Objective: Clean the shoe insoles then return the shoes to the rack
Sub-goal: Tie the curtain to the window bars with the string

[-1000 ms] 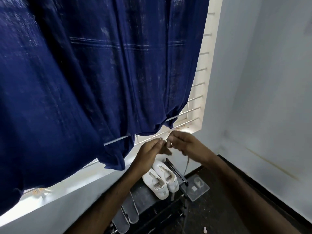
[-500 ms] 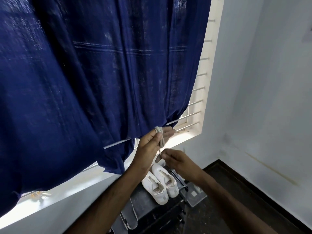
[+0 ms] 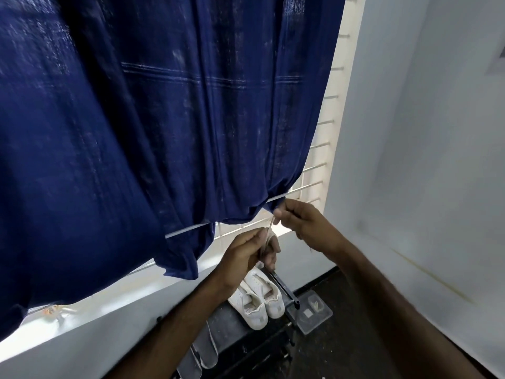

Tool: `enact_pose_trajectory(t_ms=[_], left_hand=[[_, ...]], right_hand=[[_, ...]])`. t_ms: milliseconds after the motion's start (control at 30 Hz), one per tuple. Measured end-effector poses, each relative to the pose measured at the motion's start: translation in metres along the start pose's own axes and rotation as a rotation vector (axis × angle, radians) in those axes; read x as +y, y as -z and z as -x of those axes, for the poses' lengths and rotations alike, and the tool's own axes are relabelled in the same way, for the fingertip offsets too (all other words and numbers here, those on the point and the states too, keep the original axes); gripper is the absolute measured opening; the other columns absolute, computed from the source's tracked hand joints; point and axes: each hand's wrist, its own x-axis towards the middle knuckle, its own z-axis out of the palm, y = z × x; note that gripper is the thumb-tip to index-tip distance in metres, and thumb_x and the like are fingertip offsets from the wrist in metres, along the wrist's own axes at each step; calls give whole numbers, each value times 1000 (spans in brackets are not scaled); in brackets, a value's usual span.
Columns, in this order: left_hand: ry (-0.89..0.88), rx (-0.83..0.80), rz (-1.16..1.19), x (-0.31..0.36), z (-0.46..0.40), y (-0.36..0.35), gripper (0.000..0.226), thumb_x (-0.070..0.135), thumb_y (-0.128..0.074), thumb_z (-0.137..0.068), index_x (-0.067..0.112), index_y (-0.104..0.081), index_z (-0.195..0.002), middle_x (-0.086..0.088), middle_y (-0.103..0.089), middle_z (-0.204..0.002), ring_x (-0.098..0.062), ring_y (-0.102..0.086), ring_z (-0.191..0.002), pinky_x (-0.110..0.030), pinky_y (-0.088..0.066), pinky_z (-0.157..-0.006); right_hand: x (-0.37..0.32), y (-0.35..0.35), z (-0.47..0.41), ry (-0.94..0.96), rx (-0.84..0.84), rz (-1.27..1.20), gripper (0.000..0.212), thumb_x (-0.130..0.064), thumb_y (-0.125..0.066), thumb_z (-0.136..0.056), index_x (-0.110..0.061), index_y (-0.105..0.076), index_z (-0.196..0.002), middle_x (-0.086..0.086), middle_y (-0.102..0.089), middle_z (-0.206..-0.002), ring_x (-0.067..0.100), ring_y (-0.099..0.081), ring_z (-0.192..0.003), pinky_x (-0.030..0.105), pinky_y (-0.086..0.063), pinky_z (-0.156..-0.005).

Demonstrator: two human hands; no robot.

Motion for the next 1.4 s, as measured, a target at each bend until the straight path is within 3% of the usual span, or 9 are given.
enact_pose_trajectory(t_ms=[200, 367, 667, 733, 867, 1000, 1100, 1267, 1400], left_hand=[[-151, 81, 263, 24, -5, -7, 37, 28, -41, -106, 5, -68, -96, -17, -68, -84, -27, -64, -83, -31, -52, -79], [-156, 285, 115, 9, -9, 8, 38, 17, -36, -109, -8, -63, -116, -19, -74, -116, -28, -68, -117, -40, -48, -109], [-45, 332, 72, -13, -4, 9, 32, 10, -39, -107, 3, -69, -117, -12, -75, -116, -27, -68, -115, -33, -52, -96], [-8, 319, 146, -14, -1, 12, 32, 11, -40, -107, 3, -70, -116, -16, -74, -116, -27, -69, -112, -33, -52, -96], [58, 283, 240, -22, 9, 14, 33, 11, -40, -107, -1, -63, -127, -17, -73, -121, -26, -68, -114, -35, -48, -101], [64, 268, 255, -30, 18, 14, 31, 11, -46, -105, 4, -62, -130, -16, -71, -125, -25, -67, -116, -38, -47, -105], [73, 257, 250, -36, 26, 13, 37, 22, -61, -96, 6, -63, -129, -14, -70, -126, -24, -66, -121, -34, -48, -105], [156, 185, 202, -67, 32, 14, 31, 12, -42, -107, 14, -63, -130, -6, -70, -129, -14, -65, -121, -19, -53, -79], [254, 139, 207, -93, 35, 4, 32, 32, -58, -99, 21, -65, -128, -1, -65, -134, -17, -58, -128, -35, -47, -105]], right_hand=[[26, -45, 19, -80, 30, -125, 33, -21, -45, -107, -7, -61, -82, -13, -46, -60, 0, -38, -51, 13, -33, -52], [35, -59, 28, -4, -31, 143, 27, -26, -46, -107, -21, -66, -90, -4, -58, -72, 7, -48, -59, 26, -42, -58], [20, -55, 20, 367, 40, 475, 11, -4, -71, -90, -9, -75, -99, -13, -72, -99, -2, -67, -88, 22, -56, -80], [18, -55, 22, 307, 84, 411, 12, -2, -73, -87, -11, -77, -93, -24, -68, -96, -9, -65, -86, 15, -54, -78], [21, -65, 23, 37, 179, 177, 9, -2, -74, -86, -11, -74, -87, -8, -74, -81, 2, -69, -73, 16, -53, -69], [32, -94, 30, -136, 366, -246, 21, 2, -77, -83, -1, -60, -95, 7, -72, -76, 22, -67, -68, 45, -58, -70], [34, -117, 41, -245, 521, -480, 31, 5, -78, -80, 3, -54, -99, 16, -70, -74, 32, -68, -70, 51, -57, -74], [44, -139, 65, -290, 661, -356, 3, -3, -77, -84, -4, -75, -87, 13, -76, -78, 40, -72, -77, 52, -59, -73], [49, -149, 96, -262, 684, -134, 16, -6, -70, -91, -19, -79, -94, -2, -77, -87, 17, -74, -81, 32, -61, -73]])
